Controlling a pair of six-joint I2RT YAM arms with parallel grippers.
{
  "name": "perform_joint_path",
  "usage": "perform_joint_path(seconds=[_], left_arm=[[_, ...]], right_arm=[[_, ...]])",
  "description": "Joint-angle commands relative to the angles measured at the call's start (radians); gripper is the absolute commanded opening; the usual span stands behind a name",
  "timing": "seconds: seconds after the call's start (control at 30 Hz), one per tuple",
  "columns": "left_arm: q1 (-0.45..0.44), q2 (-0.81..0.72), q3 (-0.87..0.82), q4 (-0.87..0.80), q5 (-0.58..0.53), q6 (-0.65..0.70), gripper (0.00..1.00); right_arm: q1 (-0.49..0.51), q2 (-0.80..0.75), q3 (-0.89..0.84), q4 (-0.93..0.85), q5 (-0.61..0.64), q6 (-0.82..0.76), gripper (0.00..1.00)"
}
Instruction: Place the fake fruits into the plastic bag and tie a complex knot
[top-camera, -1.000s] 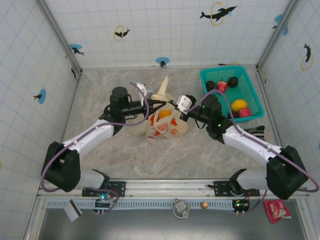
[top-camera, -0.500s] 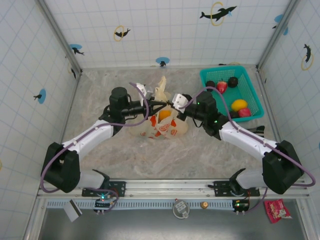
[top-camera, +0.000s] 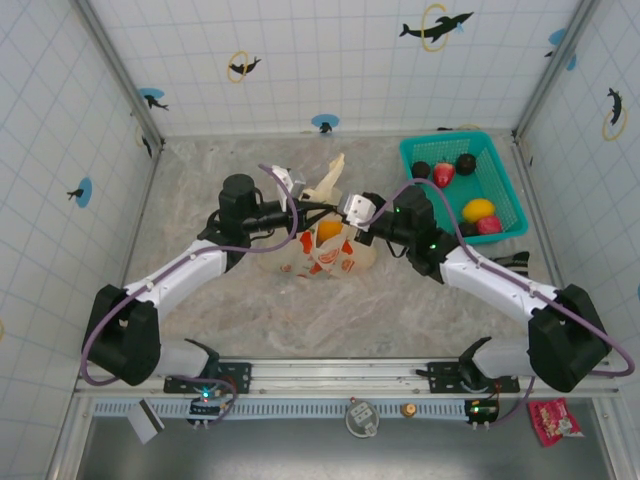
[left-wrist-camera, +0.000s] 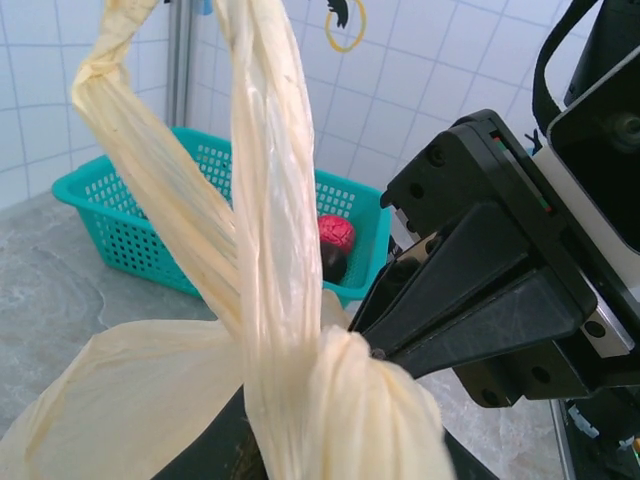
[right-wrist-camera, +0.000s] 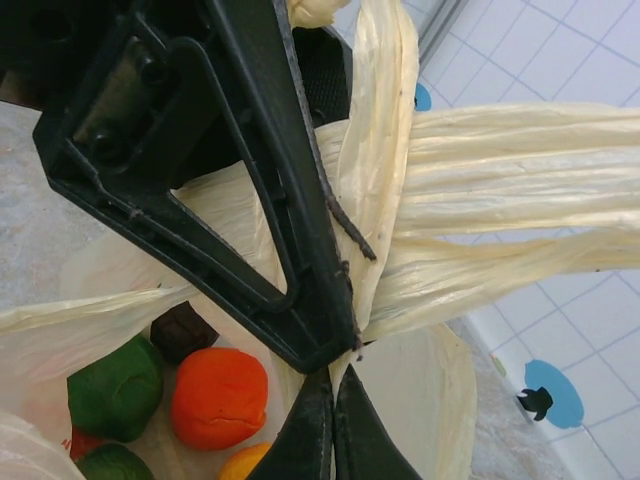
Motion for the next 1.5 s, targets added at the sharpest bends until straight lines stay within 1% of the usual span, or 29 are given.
perform_joint_path(seconds=[0.0,0.1,0.13,0.27,0.3,0.33,0.4,0.43,0.47,0.53,0.63,0.77,0.87,0.93,0.97,1.03,1.07,1.13,1.2,1.3,1.47], left_arm=[[-0.002,-0.014,0.006,-0.004,0.0,0.018,0.25],[-0.002,-0.014,0.004,-0.003,0.015,0.026,0.03],[-0.002,-0.016,0.004,0.0,0.015,0.026,0.0],[-0.002,-0.032,-0.01,0.017,0.021,0.037,0.0],[-0.002,-0.035,-0.015,0.024,0.021,0.038,0.0],[-0.003,-0.038,-0.018,0.027,0.02,0.041,0.0],[-0.002,-0.037,-0.02,0.031,0.019,0.039,0.0],[-0.002,-0.037,-0.02,0.032,0.02,0.039,0.0],[-0.001,-0.037,-0.02,0.032,0.021,0.04,0.0],[-0.002,-0.039,-0.02,0.037,0.019,0.037,0.0],[-0.002,-0.04,-0.02,0.045,0.019,0.03,0.0],[-0.001,-0.043,-0.02,0.045,0.003,0.028,0.0],[-0.003,-0.046,-0.024,0.046,0.001,0.027,0.0],[-0.002,-0.044,-0.023,0.05,0.003,0.021,0.0],[-0.003,-0.042,-0.023,0.051,0.005,0.018,0.0],[-0.003,-0.039,-0.02,0.052,0.014,0.015,0.0],[-0.003,-0.037,-0.022,0.053,0.017,0.013,0.0],[-0.003,-0.041,-0.021,0.054,0.017,0.014,0.02],[-0.003,-0.048,-0.025,0.054,0.011,0.018,0.07],[-0.002,-0.054,-0.029,0.053,0.003,0.02,0.16],[-0.002,-0.063,-0.03,0.055,-0.012,0.024,0.23]], right_arm=[[0.009,-0.028,-0.017,0.021,-0.013,-0.037,0.0],[0.009,-0.027,-0.01,0.015,0.019,-0.039,0.0],[0.008,-0.023,-0.007,0.013,0.035,-0.038,0.0],[0.006,-0.023,0.002,0.007,0.074,-0.032,0.0],[0.006,-0.029,0.0,0.01,0.077,-0.03,0.04],[0.008,-0.037,-0.009,0.018,0.081,-0.031,0.2],[0.015,-0.057,-0.039,0.062,0.097,-0.028,0.45],[0.019,-0.064,-0.049,0.083,0.114,-0.029,0.52],[0.023,-0.069,-0.053,0.089,0.124,-0.035,0.55],[0.03,-0.067,-0.049,0.084,0.144,-0.059,0.58],[0.044,-0.047,-0.029,0.056,0.185,-0.092,0.58],[0.061,-0.03,-0.013,0.034,0.182,-0.11,0.58],[0.074,-0.013,-0.006,0.033,0.225,-0.122,0.59],[0.085,0.002,0.003,0.046,0.261,-0.126,0.58],[0.093,0.009,0.007,0.06,0.29,-0.13,0.55],[0.105,0.019,0.015,0.093,0.333,-0.139,0.47],[0.109,0.021,0.017,0.107,0.349,-0.142,0.4],[0.114,0.026,0.038,0.096,0.373,-0.157,0.18],[0.114,0.023,0.048,0.082,0.373,-0.166,0.07],[0.112,0.01,0.044,0.079,0.363,-0.166,0.04],[0.11,-0.009,0.027,0.071,0.355,-0.168,0.01]])
